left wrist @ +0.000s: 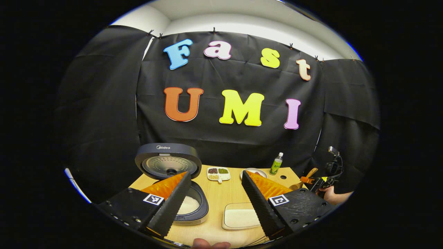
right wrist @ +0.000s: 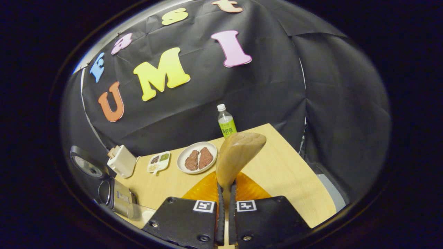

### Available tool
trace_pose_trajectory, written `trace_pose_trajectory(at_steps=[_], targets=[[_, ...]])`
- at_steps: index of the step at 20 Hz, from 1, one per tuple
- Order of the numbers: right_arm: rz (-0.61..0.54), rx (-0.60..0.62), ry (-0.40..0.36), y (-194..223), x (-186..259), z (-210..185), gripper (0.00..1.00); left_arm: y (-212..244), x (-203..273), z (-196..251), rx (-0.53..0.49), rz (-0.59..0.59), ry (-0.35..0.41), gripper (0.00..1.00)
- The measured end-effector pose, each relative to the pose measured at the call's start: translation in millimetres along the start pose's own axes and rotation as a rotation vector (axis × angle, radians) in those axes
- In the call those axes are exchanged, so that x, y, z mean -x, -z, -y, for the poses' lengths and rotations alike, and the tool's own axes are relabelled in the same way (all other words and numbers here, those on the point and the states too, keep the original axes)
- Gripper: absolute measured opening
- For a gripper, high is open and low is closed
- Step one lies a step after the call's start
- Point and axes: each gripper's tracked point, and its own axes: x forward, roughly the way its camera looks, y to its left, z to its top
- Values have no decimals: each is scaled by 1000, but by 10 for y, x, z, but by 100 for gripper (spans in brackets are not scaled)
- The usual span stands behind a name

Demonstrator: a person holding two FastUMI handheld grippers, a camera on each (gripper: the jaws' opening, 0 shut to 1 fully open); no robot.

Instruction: Close the left gripper, press the button to open the rice cooker; take a wooden spoon from the chopstick holder with the right hand, scoop a spoonful of rice and pour it into the rice cooker, then put the wooden spoon back into the chopstick holder.

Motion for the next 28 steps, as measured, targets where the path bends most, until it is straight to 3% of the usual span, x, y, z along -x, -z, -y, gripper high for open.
trace_pose_trajectory(at_steps=[6,7,8,12,13,16,18,22,23,24,25,28], targets=[[-44,-34,22,366,-334,128,13,-25,-155,47,-5,-13,2,95],[-47,-35,27,403,-363,133,8,-21,-168,47,-6,-15,2,95],[-47,-38,25,423,-376,128,15,-38,-180,55,-6,-16,3,95],[-12,-27,11,331,-331,66,20,-61,-189,20,-6,-13,-3,95],[-5,-20,13,302,-294,53,27,-67,-186,4,-5,-7,-6,95],[32,8,49,156,-171,97,67,-148,-165,-31,10,20,-5,95],[66,19,74,40,-22,104,80,-190,-156,-92,-10,42,-12,95],[126,36,87,-224,356,44,81,-282,-143,-310,-1,68,-37,95],[151,53,95,-310,471,27,75,-320,-139,-349,9,81,-40,95],[172,72,96,-389,583,-12,75,-350,-125,-388,15,94,-44,95],[193,90,98,-458,711,-72,99,-392,-129,-432,14,107,-55,95],[246,138,87,-644,1077,-318,100,-554,-98,-519,5,148,-62,95]])
